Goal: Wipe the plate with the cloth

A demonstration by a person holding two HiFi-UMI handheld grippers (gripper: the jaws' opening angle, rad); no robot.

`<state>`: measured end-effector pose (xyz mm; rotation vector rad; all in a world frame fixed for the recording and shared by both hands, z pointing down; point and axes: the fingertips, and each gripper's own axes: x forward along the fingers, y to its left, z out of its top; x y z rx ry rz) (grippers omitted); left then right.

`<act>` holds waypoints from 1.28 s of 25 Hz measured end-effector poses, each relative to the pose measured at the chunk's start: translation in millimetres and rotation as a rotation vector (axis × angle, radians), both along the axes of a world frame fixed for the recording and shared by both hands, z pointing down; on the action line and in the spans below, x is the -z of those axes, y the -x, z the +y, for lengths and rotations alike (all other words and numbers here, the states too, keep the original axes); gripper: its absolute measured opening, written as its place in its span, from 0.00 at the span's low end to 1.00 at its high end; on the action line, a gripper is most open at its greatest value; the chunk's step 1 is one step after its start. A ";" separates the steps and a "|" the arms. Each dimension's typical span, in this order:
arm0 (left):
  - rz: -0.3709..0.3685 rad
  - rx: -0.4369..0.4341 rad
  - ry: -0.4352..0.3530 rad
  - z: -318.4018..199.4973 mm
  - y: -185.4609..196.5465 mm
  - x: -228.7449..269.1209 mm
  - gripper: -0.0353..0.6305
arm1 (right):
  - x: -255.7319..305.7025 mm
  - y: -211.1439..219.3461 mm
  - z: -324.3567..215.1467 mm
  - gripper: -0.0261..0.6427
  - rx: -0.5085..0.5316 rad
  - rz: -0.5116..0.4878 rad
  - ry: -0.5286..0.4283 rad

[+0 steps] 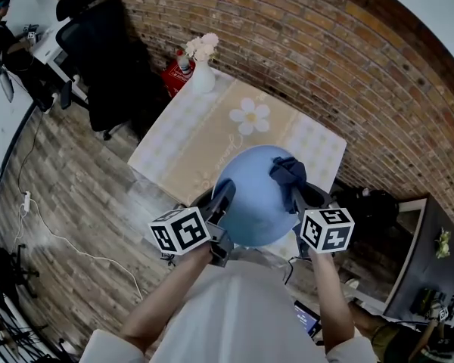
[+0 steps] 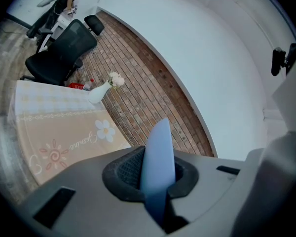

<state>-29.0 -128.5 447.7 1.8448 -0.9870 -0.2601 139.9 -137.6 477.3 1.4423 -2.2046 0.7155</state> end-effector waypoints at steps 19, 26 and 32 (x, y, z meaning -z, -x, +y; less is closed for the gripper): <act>0.013 0.049 0.001 -1.0 -0.7 2.8 0.12 | 13.7 95.1 70.5 0.16 0.238 -0.043 0.017; 0.006 0.052 -0.011 -4.0 -1.5 6.5 0.12 | 28.3 113.6 54.0 0.16 0.260 -0.070 -0.010; -0.008 0.009 -0.010 1.1 -11.4 8.1 0.12 | 37.6 102.5 36.4 0.16 0.241 -0.055 -0.045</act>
